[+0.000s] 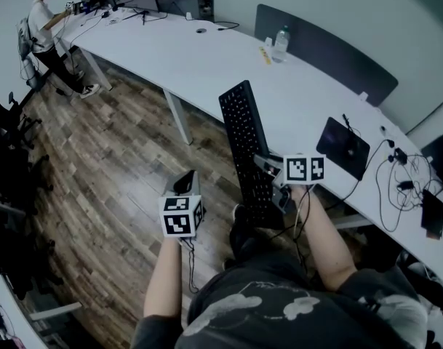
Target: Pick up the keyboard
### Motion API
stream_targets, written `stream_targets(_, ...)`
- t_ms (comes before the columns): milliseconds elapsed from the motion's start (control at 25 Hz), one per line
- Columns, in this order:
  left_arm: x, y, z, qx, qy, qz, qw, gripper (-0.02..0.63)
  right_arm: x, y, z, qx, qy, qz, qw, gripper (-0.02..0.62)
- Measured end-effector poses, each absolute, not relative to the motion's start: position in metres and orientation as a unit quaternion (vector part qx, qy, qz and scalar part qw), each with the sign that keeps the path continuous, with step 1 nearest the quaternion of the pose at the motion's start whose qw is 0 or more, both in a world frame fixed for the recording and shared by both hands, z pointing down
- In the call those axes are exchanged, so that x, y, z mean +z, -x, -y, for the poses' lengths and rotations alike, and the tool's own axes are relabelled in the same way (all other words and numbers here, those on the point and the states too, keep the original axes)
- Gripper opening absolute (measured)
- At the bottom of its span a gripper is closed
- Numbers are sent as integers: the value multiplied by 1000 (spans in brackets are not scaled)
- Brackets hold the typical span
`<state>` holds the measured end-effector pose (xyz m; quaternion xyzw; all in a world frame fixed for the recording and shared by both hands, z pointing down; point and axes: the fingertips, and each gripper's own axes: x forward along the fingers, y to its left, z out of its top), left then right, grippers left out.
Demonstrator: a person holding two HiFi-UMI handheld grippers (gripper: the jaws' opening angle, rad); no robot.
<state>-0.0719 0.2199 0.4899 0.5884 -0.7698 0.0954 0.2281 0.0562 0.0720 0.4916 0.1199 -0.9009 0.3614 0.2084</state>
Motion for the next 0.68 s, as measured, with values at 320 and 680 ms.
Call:
stream_targets(320,491,49,-266,87,-580,779,223,2,499,-81,-119,361,-109,901,213,72)
stream_targets(680,484,21,-289,87,-583,778,215,2,501,-106,-146,365,-106,898,222,72)
